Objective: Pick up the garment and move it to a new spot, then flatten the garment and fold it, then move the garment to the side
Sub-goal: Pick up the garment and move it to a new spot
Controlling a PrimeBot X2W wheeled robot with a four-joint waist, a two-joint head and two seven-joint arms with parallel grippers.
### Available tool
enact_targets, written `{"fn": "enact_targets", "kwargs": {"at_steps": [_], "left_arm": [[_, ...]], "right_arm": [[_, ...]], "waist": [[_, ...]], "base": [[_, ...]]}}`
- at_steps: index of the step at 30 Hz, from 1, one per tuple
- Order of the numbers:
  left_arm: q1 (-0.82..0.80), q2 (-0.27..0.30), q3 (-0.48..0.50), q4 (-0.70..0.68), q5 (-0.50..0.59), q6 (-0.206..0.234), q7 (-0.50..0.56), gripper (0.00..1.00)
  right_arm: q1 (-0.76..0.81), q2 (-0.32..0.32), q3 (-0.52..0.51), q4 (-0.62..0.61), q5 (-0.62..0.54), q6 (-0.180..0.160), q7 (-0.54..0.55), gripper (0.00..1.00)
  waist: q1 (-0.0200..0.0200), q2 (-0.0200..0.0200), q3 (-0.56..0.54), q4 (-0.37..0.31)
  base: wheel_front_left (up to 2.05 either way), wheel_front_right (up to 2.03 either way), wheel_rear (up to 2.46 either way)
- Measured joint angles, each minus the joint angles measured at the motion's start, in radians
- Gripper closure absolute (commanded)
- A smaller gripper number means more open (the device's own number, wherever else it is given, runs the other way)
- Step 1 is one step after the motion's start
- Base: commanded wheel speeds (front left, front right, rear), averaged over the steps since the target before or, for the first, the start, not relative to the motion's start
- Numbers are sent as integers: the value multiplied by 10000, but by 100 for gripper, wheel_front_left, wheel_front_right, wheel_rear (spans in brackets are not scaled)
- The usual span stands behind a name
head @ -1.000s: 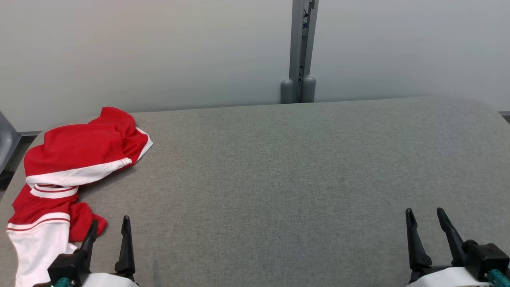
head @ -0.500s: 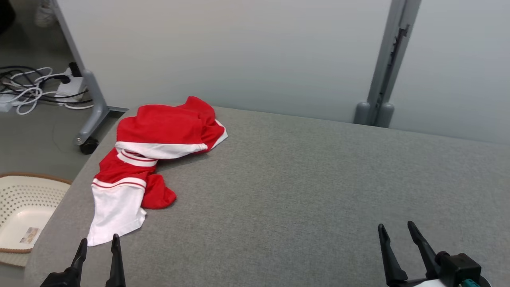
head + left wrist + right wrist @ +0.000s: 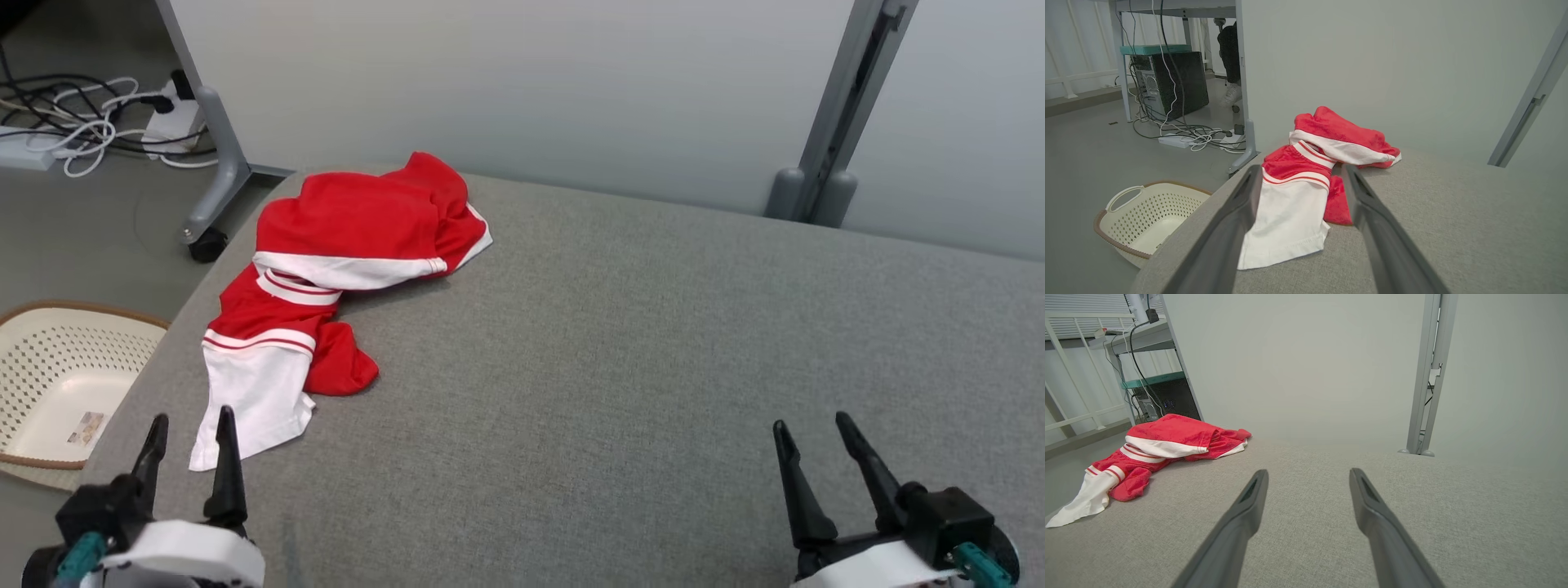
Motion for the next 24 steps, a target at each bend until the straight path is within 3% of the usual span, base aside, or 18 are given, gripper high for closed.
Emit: {"fn": "enact_targets", "kwargs": {"at_steps": [8, 16, 24], "left_arm": [[-2723, 339, -244, 1352, -88, 142, 1768, 0], [-5311, 734, -339, 3894, -236, 462, 3887, 0], [-6453, 980, -393, 5891, -265, 621, 4274, 0]], "right_arm": [[-595, -573, -376, -504, -171, 0, 0, 0], [-1160, -788, -188, -734, -228, 0, 0, 0], [-1522, -836, 35, -775, -146, 0, 0, 0]], "waist": [[0, 0, 1638, -110], [0, 0, 3045, -190], [0, 0, 3726, -507]], "base": [[0, 0, 0], [0, 0, 0], [0, 0, 0]]}}
